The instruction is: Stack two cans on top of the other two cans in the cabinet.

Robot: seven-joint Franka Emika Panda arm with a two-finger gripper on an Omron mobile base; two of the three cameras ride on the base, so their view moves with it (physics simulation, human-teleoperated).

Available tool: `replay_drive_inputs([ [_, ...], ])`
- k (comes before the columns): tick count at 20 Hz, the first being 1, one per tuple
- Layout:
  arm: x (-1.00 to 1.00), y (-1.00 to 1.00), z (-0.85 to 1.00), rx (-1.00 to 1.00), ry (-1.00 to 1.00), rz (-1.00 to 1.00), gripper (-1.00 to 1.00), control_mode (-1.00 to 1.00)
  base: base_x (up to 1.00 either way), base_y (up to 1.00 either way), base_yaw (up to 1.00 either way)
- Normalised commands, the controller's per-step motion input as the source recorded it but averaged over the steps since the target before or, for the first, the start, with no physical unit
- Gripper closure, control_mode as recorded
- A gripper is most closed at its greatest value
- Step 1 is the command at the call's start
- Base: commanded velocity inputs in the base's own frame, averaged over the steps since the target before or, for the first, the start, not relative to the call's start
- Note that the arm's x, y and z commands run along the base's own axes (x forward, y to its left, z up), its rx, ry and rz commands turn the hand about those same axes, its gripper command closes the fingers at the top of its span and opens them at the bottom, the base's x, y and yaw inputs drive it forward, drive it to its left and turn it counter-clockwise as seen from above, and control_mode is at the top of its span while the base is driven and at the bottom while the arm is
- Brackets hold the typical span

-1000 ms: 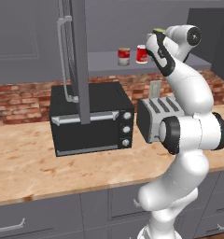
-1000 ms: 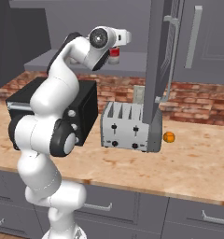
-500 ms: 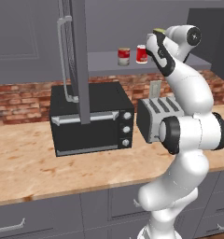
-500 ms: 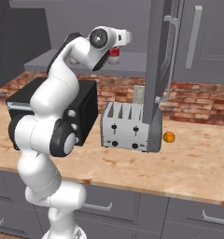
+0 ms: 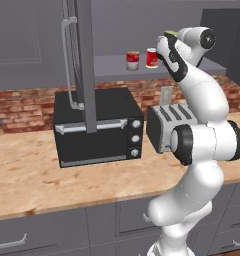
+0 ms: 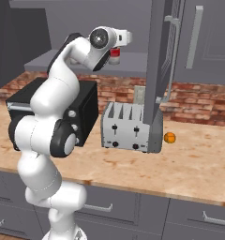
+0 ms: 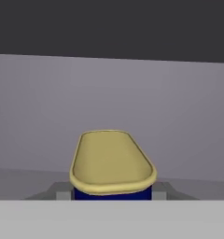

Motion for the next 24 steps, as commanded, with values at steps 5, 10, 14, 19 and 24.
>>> replay_drive_inputs([
  [5, 0.0, 0.0, 0.0, 0.0, 0.0, 0.0, -1.0, -1.0, 0.0, 0.0, 0.0],
  [10, 0.0, 0.0, 0.0, 0.0, 0.0, 0.0, -1.0, -1.0, 0.0, 0.0, 0.0],
  [14, -0.18, 0.0, 0.0, 0.0, 0.0, 0.0, -1.0, -1.0, 0.0, 0.0, 0.0],
  [19, -0.34, 0.04, -0.01, 0.0, 0.0, 0.0, -1.0, -1.0, 0.0, 0.0, 0.0],
  [24, -0.52, 0.01, 0.0, 0.0, 0.0, 0.0, -1.0, -1.0, 0.0, 0.0, 0.0],
])
